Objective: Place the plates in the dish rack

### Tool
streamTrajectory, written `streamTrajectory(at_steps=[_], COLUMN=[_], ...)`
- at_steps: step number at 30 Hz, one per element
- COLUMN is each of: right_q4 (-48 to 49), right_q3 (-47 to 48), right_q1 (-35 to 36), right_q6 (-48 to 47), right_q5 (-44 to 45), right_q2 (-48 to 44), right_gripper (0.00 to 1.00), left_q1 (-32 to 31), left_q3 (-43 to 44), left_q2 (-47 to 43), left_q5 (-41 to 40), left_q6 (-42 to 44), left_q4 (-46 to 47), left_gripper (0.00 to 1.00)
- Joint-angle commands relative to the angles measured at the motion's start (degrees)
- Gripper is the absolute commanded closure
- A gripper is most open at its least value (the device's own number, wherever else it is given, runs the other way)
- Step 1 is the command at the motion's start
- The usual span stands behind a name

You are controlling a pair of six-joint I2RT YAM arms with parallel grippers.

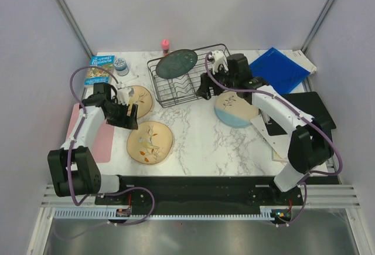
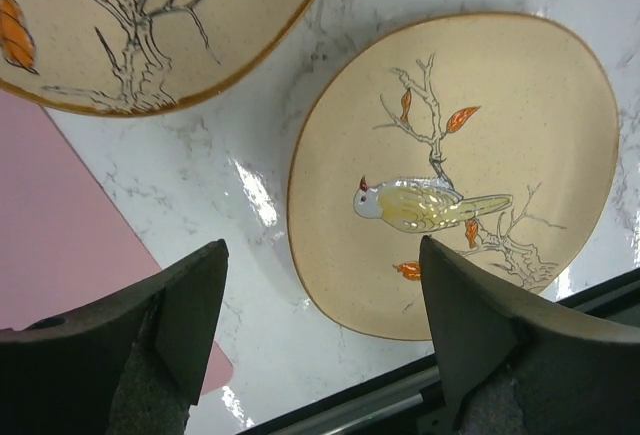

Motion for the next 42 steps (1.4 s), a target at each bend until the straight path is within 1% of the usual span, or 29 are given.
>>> streamTrajectory(at_steps=[1, 7, 13, 15, 17, 20, 21, 22, 23, 25, 26, 27, 29, 32, 34, 38, 39, 40, 42], right_q4=[8.25, 14.33, 17.42, 18.03, 20.66, 24.88, 27.33, 28.49, 29.37, 32.88, 33.85, 36.38, 38.77, 42.11, 44.14, 43.00, 41.17, 40.28, 40.18], right_q3=[-10.74, -18.06, -19.91, -21.40, -23.25, -26.85, -28.86, -29.84, -30.63, -32.74, -33.18, -33.88, -33.98, -33.19, -31.96, -29.50, -28.54, -28.09, -27.65], right_q1=[-0.27, 0.26, 0.61, 0.70, 0.87, 1.22, 1.66, 1.84, 2.02, 2.63, 2.63, 3.07, 3.42, 4.39, 5.18, 7.37, 8.51, 9.04, 10.80], right_q6=[13.27, 18.55, 19.00, 19.43, 22.32, 26.01, 26.72, 27.51, 28.30, 29.28, 29.45, 30.24, 30.60, 29.20, 27.97, 23.49, 22.43, 20.25, 19.35], right_q5=[-7.48, -8.01, -8.71, -10.20, -11.70, -15.30, -15.92, -16.97, -17.41, -19.42, -19.79, -20.49, -22.85, -25.05, -26.55, -30.33, -31.56, -31.74, -31.66], right_q2=[-5.20, -5.55, -5.47, -5.20, -4.77, -3.27, -3.01, -2.14, -1.60, 0.41, 1.29, 2.26, 5.33, 9.03, 11.13, 12.29, 12.37, 12.55, 12.55], right_gripper=[0.19, 0.19, 0.19, 0.20, 0.20, 0.20, 0.21, 0.21, 0.21, 0.21, 0.21, 0.21, 0.21, 0.22, 0.22, 0.21, 0.22, 0.22, 0.22], left_q1=[0.15, 0.06, 0.15, 0.33, 0.41, 0.50, 0.50, 0.50, 0.50, 0.33, 0.41, 0.41, 0.33, 0.41, 0.24, -0.55, -1.25, -1.69, -3.35], left_q3=[-1.55, -7.44, -7.62, -6.83, -6.83, -7.36, -7.79, -7.88, -8.06, -8.32, -8.24, -7.98, -7.10, -6.05, -5.16, -1.92, -1.30, -0.68, 0.90], left_q2=[0.77, 2.08, 8.93, 10.35, 11.49, 11.50, 11.49, 11.67, 11.76, 11.85, 11.85, 11.85, 11.67, 10.27, 9.74, 10.61, 10.96, 11.05, 11.49], left_q5=[1.26, -1.99, 0.37, 1.51, 5.10, 11.17, 12.92, 15.99, 17.67, 21.36, 22.16, 22.95, 25.15, 28.23, 29.90, 31.31, 31.57, 32.01, 31.93], left_q6=[3.69, 7.12, 7.47, 8.35, 10.71, 14.57, 15.37, 16.17, 17.91, 19.86, 21.00, 21.62, 23.81, 25.75, 25.41, 23.56, 23.30, 23.12, 22.42], left_q4=[-3.57, -2.09, 0.73, 1.79, 1.97, 1.70, 1.27, 0.91, 0.56, -0.49, -0.58, -0.84, -1.55, -1.64, -1.11, 0.03, 0.38, 0.56, 1.08], left_gripper=[0.16, 0.16, 0.17, 0.20, 0.25, 0.40, 0.51, 0.55, 0.65, 0.71, 0.81, 0.88, 0.98, 0.98, 0.98, 0.98, 0.98, 0.98, 0.98])
